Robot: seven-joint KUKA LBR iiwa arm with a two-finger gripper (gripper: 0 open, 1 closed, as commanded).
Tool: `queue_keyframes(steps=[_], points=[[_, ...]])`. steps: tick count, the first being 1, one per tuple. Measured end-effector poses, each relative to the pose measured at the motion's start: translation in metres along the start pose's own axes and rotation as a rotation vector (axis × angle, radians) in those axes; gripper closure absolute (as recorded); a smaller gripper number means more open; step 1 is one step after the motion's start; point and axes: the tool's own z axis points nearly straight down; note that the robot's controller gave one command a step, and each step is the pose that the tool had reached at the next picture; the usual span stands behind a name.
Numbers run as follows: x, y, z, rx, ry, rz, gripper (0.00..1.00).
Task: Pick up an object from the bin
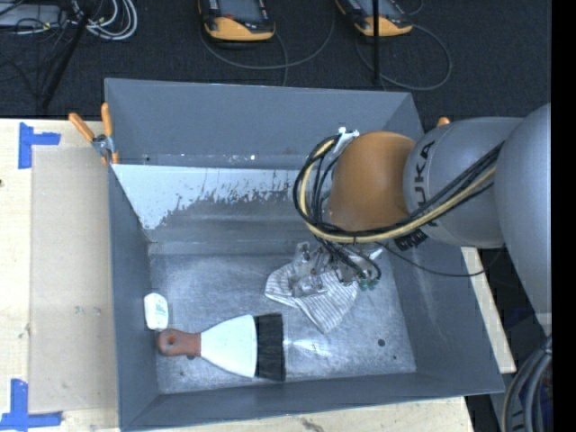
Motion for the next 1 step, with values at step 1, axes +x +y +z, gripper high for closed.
queue_keyframes(steps=[1], points=[[-0.0003,-0.0057,-0.1415,-0.003,-0.004,0.039,1.0]])
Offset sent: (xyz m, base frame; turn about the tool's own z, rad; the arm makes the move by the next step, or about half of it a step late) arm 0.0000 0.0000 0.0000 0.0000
